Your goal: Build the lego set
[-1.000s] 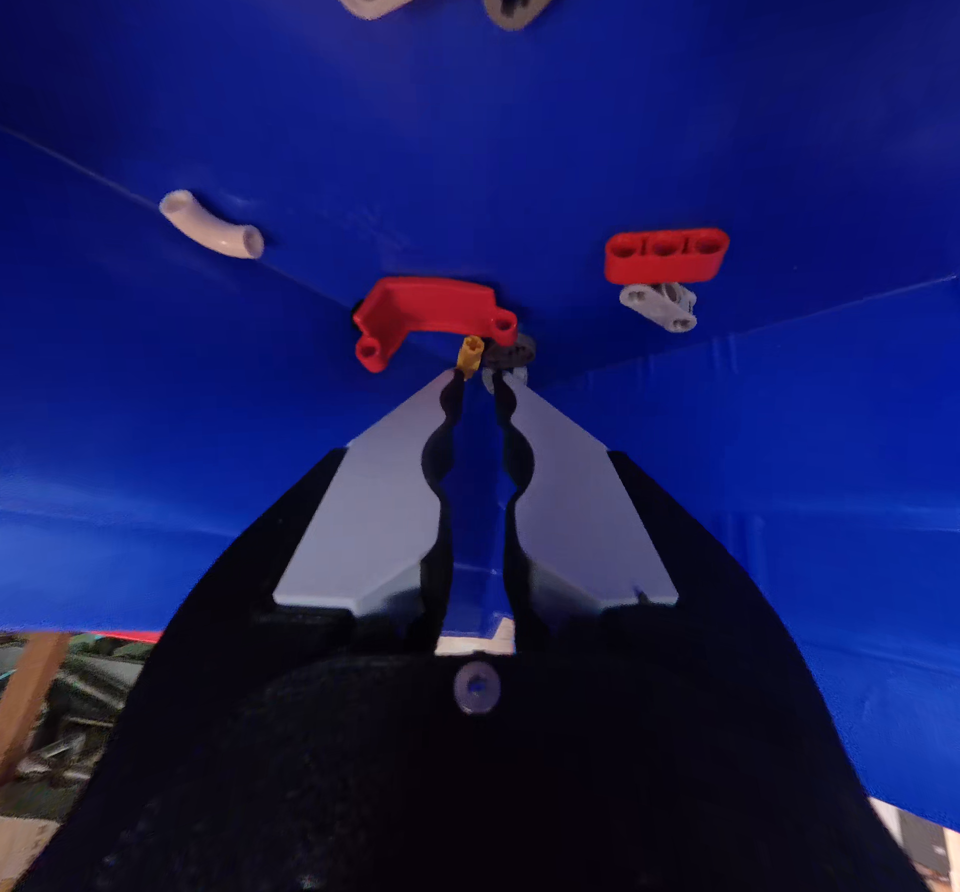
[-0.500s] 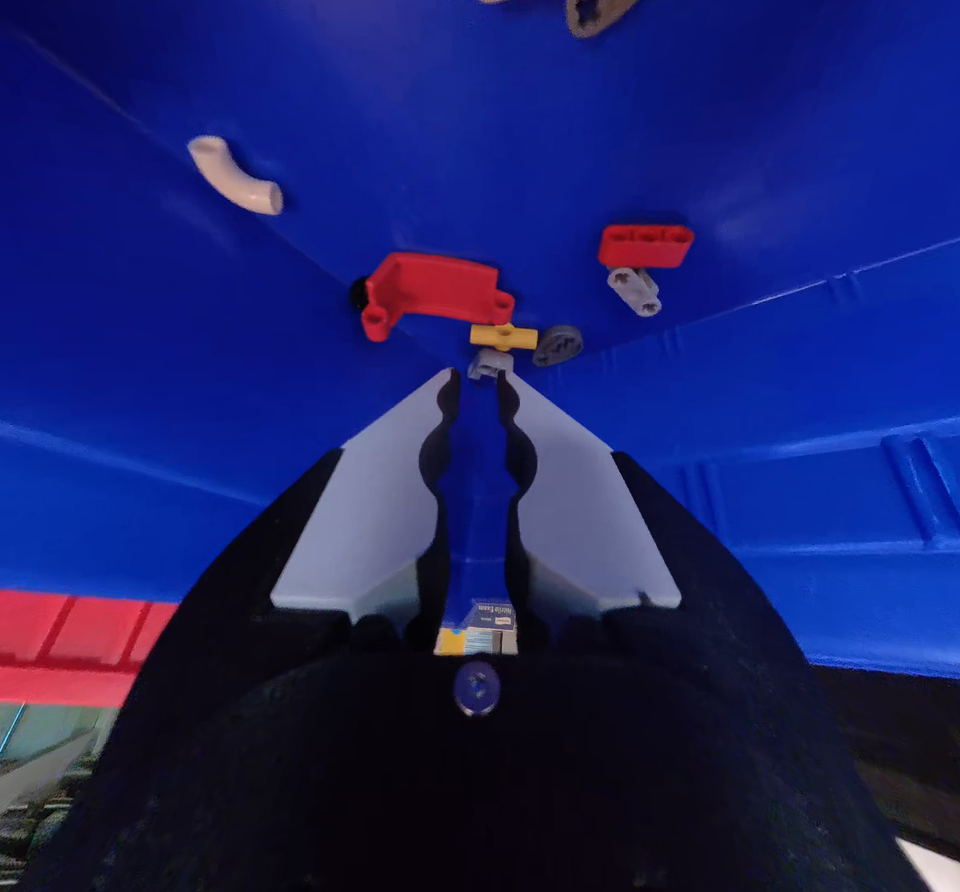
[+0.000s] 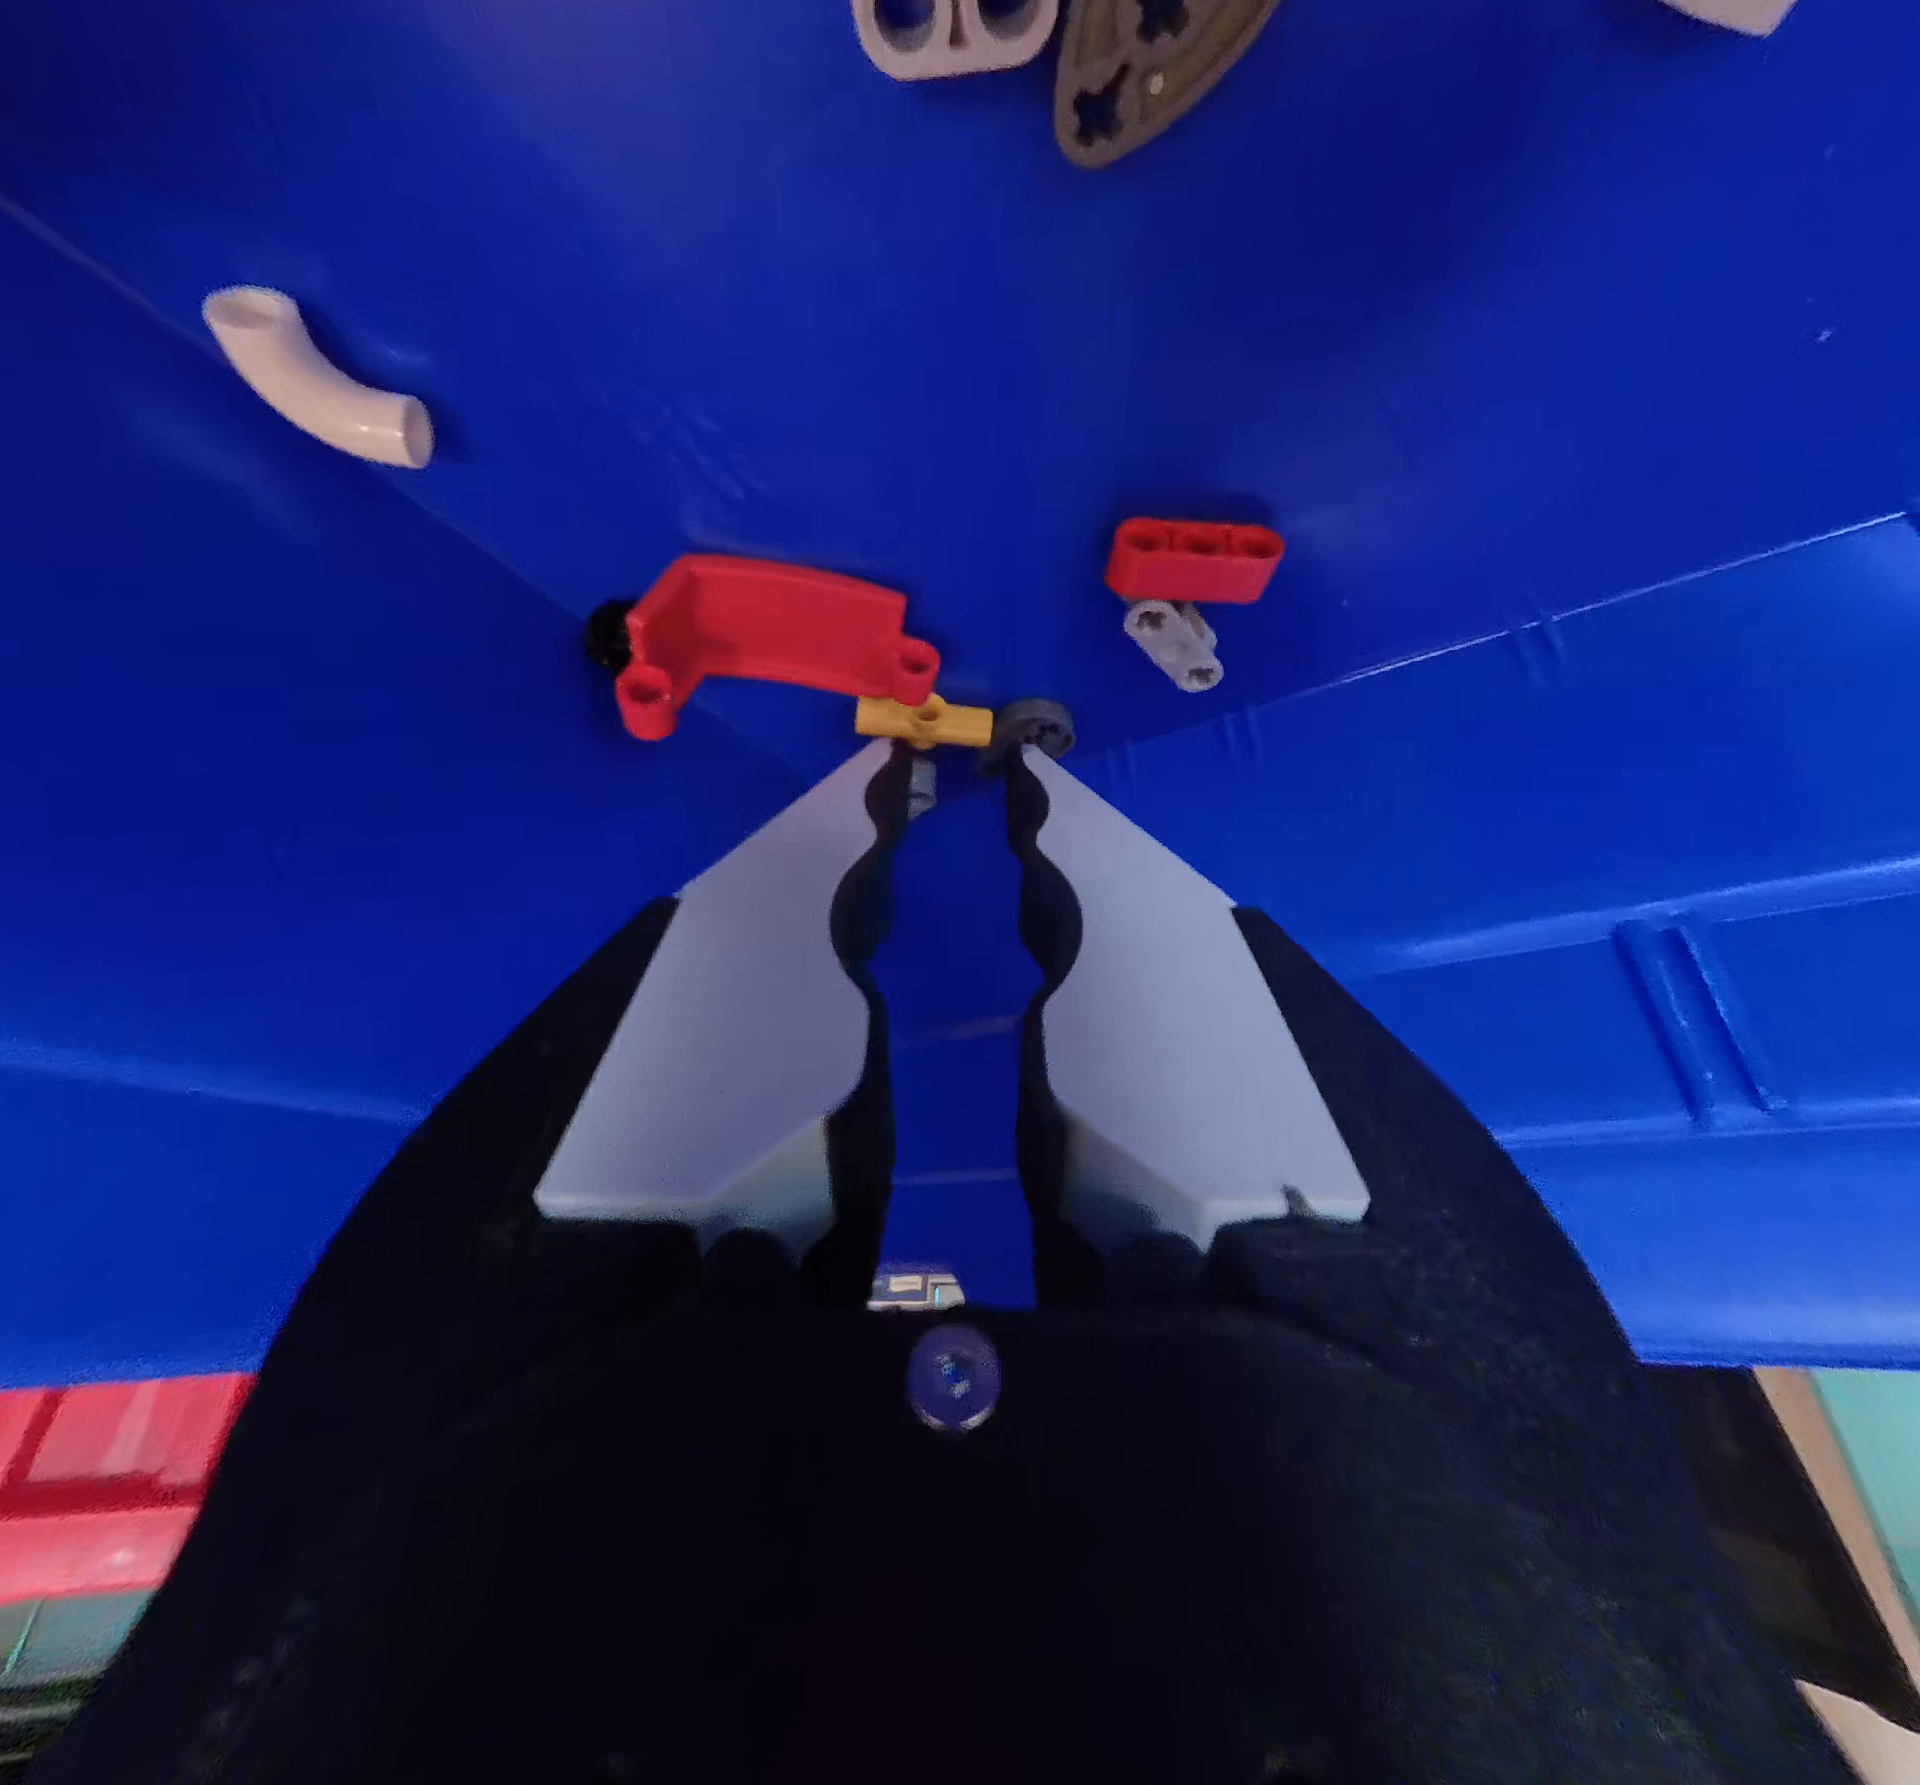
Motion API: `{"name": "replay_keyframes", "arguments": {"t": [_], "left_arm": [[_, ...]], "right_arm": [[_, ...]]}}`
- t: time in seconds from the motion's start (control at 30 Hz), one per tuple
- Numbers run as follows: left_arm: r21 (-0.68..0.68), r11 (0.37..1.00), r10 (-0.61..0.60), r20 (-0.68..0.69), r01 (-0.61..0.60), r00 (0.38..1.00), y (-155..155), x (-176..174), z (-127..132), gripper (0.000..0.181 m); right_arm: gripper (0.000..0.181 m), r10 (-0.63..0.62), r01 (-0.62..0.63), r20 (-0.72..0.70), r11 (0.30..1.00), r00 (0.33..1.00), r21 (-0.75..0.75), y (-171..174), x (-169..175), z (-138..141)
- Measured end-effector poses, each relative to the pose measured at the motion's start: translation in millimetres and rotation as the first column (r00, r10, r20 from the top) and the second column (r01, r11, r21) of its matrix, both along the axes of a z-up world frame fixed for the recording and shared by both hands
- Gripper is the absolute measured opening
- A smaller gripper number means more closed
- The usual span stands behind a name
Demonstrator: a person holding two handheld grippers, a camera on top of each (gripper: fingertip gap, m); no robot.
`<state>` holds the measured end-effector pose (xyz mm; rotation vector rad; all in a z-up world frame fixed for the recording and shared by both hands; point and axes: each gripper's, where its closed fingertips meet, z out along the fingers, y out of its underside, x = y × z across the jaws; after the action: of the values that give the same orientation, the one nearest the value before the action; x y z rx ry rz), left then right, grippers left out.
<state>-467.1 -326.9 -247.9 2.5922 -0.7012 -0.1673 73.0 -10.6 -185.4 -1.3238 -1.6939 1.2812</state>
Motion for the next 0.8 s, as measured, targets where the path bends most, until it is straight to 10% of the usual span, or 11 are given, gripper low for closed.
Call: {"name": "replay_keyframes", "arguments": {"t": [0.8], "left_arm": [[0.190,0.959,0.195,0.098,-0.211,0.976,19.2,2.8,3.1,0.011]], "right_arm": [[0.022,-0.014,0.014,0.020,1.000,1.000,0.006,1.5,-0.2,-3.4]]}}
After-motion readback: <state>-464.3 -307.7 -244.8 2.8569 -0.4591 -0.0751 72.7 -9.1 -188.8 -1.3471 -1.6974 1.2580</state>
